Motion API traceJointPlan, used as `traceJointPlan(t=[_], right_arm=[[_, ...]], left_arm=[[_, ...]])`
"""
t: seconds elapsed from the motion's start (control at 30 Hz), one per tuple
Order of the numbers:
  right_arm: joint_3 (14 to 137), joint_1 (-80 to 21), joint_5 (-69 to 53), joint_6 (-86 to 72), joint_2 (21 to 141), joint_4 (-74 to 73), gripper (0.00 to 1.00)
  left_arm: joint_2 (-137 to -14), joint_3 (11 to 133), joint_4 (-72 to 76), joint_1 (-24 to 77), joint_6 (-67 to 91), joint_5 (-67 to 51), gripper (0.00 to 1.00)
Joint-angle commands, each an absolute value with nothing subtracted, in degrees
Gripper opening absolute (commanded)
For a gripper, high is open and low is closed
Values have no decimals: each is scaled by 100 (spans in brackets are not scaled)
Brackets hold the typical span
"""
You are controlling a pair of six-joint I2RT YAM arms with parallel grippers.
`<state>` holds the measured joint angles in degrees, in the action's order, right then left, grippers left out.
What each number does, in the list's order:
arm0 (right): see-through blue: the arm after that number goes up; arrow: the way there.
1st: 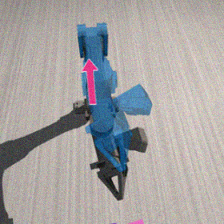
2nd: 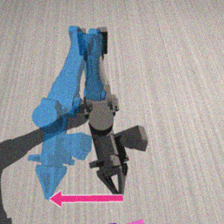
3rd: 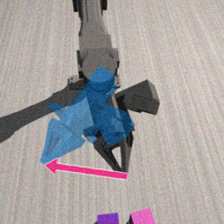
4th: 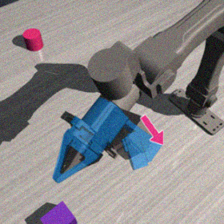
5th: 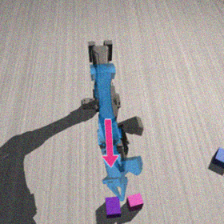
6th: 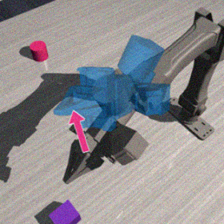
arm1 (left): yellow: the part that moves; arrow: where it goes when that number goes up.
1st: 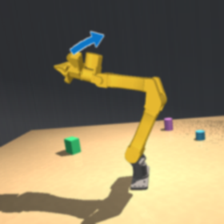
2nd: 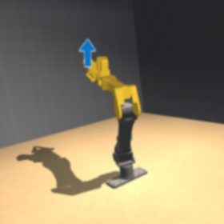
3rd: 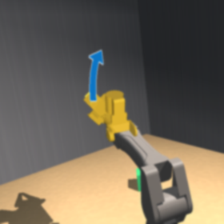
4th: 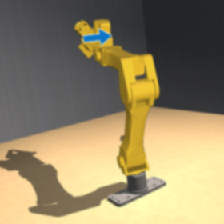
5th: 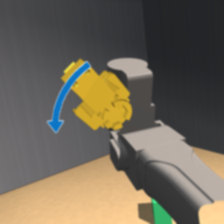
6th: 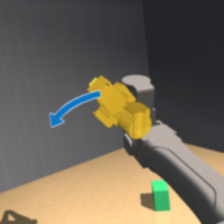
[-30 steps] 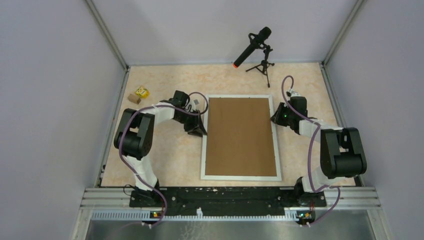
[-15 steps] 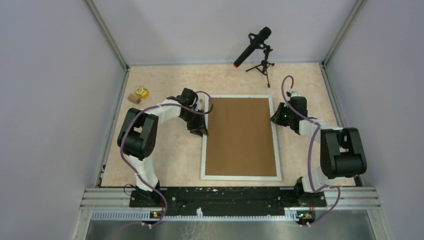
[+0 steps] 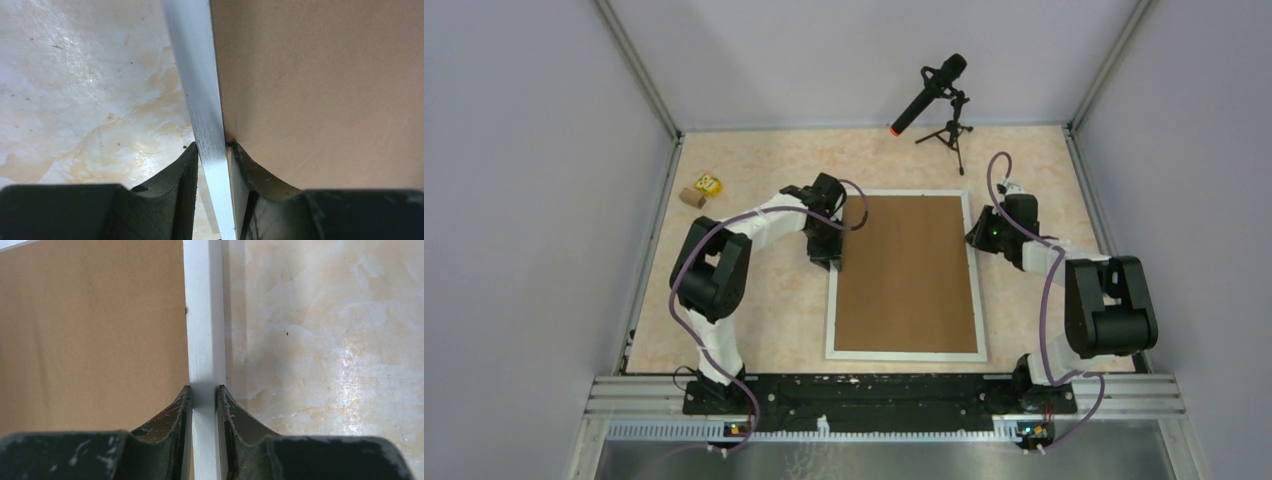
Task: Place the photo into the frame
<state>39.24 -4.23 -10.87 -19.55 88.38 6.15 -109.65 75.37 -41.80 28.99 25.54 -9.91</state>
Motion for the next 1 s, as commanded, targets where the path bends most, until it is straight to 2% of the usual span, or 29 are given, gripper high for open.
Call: traceJointPlan(t=[0.0,0.03,0.1,0.2,0.27,0.43,0.6,0.77,0.97], right_arm=[[3692,-508,-1603,-1979,8860,-44,18],[3691,-503,-1562,-1996,8857,-44,18],[3678,-503,-1501,-2057,8850,-44,18],[3634,-508,-1504,-2187,8849,-44,18],[3595,-501,-1390,-2282,8816,70,15],[3494,-502,-1254,-2486,8666,219,9],[3436,-507,-1100,-2664,8410,211,16],[3393,-506,-1171,-2830,8345,326,24],[3769,-504,-1426,-2795,8724,473,27]], left_arm=[[-11172,7461,-3101,3069,2300,-121,44],[-10922,7538,-3152,3056,2276,-233,53],[-10489,7668,-3342,2999,2185,-300,63],[-9877,7559,-3574,2825,2033,-399,71],[-9521,7116,-3443,2693,1998,-638,71],[-9352,5879,-2641,2558,2311,-1707,60],[-9638,5312,-1907,2558,2610,-2229,50],[-10206,5408,-1525,2498,2790,-2076,33],[-11025,6385,-1278,2326,2862,-2120,24]])
